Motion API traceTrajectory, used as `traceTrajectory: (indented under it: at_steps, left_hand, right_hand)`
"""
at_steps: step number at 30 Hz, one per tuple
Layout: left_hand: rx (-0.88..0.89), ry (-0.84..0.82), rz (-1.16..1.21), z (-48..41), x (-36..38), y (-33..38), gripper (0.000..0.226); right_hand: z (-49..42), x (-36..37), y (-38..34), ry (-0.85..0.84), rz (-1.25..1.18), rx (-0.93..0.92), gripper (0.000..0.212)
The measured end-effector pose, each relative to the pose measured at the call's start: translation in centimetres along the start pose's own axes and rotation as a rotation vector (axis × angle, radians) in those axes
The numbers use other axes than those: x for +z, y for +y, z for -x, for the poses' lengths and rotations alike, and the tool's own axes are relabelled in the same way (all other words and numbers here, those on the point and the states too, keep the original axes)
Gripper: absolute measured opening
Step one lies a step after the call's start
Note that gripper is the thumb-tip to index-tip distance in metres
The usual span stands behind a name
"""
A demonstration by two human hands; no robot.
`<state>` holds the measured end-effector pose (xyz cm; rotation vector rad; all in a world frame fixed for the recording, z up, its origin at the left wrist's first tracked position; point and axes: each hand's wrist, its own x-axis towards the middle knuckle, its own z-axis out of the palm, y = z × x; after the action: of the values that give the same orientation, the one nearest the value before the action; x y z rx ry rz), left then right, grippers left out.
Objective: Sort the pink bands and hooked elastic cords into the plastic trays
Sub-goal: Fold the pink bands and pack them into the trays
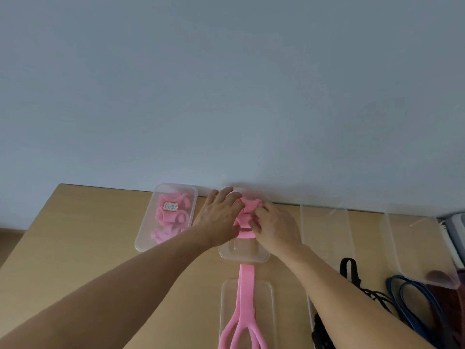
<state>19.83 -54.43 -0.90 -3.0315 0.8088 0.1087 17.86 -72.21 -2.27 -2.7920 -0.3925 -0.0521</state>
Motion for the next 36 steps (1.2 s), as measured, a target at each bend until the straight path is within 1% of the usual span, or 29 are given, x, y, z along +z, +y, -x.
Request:
traceTrajectory:
  at_steps: [5, 8, 12, 17, 19, 21, 27, 28, 30, 31, 32, 34, 36]
  left_hand:
    - [-0.017, 0.02, 0.042, 0.6, -0.6, 0.4, 0.048]
    - [-0.052, 0.031, 0.074, 1.5, -1.2, 0.5, 0.05]
    - [-0.054, 0.046, 0.122, 3.3, -2.8, 1.0, 0.052]
    - [-0.066, 0.097, 0.274, 8.0, -3.5, 2.2, 0.051]
    - [-0.062, 0.076, 0.333, 10.4, -3.1, 2.7, 0.053]
    - [-0.061, 0.046, 0.359, 12.8, -2.3, 3.2, 0.054]
    - [-0.037, -0.118, 0.457, 17.7, -0.7, 4.6, 0.056]
    - [-0.039, -0.14, 0.471, 18.1, -0.8, 4.8, 0.056]
    - [-0.041, -0.165, 0.489, 18.6, -0.8, 5.2, 0.055]
    - [-0.042, -0.172, 0.49, 18.8, -0.8, 5.4, 0.054]
    - [-0.045, -0.18, 0.487, 18.9, -0.8, 5.6, 0.053]
    - [-0.059, -0.195, 0.478, 19.1, -0.9, 5.9, 0.051]
    - [-0.085, -0.215, 0.478, 19.1, -1.1, 6.4, 0.049]
  right_hand:
    - [-0.6, -0.7, -0.3, -0.042, -0.017, 0.009, 0.02]
    - [-0.4, -2.0, -0.8, -0.006, -0.037, 0.021, 0.019]
    - [1.6, -4.1, -1.8, 0.041, -0.018, 0.04, 0.018]
    - [6.6, -5.3, -5.0, 0.09, -0.071, 0.105, 0.022]
    - [9.1, -4.7, -6.6, 0.045, -0.084, 0.13, 0.023]
    - [11.5, -3.7, -7.8, -0.045, -0.085, 0.172, 0.022]
    - [17.2, -2.1, -9.3, -0.211, -0.062, 0.25, 0.025]
    - [17.8, -2.1, -9.2, -0.238, -0.061, 0.259, 0.023]
    - [18.7, -2.2, -9.4, -0.331, -0.038, 0.24, 0.01]
    - [19.1, -2.0, -9.6, -0.374, -0.028, 0.227, 0.018]
    - [19.6, -1.6, -9.8, -0.396, -0.029, 0.232, 0.023]
    - [20.5, -0.9, -10.0, -0.374, -0.007, 0.255, 0.023]
    - [21.3, -0.3, -9.9, -0.406, 0.007, 0.219, 0.02]
